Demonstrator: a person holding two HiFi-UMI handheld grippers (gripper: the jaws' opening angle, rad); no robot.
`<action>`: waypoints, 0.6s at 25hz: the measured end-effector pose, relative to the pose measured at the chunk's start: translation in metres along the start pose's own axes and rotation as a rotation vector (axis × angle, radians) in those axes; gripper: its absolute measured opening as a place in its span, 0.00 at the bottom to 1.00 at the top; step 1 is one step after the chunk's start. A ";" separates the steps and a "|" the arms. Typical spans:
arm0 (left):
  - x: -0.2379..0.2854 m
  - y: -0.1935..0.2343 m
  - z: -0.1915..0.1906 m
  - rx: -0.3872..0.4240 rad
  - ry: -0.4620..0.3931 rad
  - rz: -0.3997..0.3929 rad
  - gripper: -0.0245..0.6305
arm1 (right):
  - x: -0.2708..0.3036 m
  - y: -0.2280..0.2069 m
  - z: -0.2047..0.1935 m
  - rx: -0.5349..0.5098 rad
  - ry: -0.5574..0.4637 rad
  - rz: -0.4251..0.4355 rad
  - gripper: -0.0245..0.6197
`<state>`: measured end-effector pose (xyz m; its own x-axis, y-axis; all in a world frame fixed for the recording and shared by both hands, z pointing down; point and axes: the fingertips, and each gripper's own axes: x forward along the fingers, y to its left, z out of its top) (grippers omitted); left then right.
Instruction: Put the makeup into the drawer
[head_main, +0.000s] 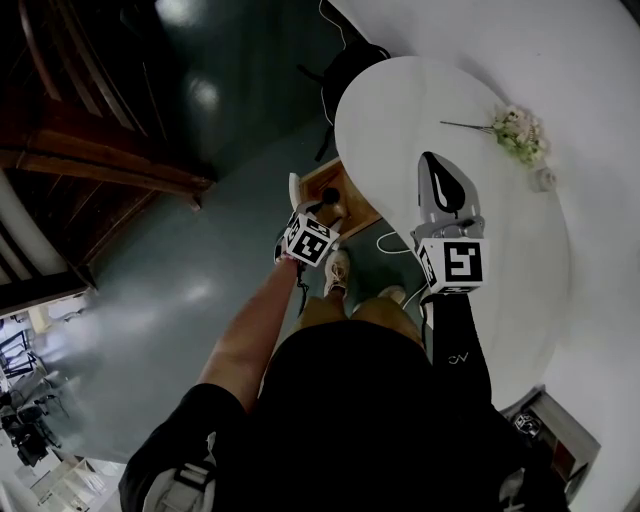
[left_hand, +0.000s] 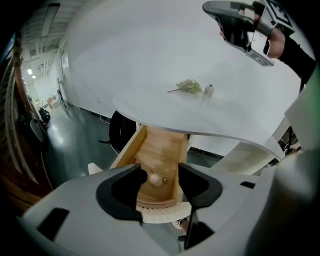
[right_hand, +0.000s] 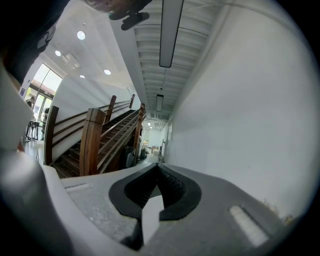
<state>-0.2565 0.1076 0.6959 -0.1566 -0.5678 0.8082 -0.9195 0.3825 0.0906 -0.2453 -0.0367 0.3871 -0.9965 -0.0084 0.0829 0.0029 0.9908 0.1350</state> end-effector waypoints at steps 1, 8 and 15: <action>0.000 0.000 0.000 0.001 0.001 0.000 0.37 | 0.000 0.000 0.000 0.000 0.001 -0.002 0.04; -0.011 0.010 0.023 0.020 -0.053 0.018 0.37 | 0.002 0.002 0.005 0.013 -0.004 -0.004 0.04; -0.065 0.023 0.109 0.098 -0.261 0.060 0.37 | 0.004 0.010 0.005 0.007 0.000 -0.001 0.04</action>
<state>-0.3068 0.0742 0.5821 -0.2871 -0.7195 0.6324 -0.9343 0.3558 -0.0194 -0.2495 -0.0265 0.3841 -0.9965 -0.0097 0.0825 0.0009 0.9918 0.1279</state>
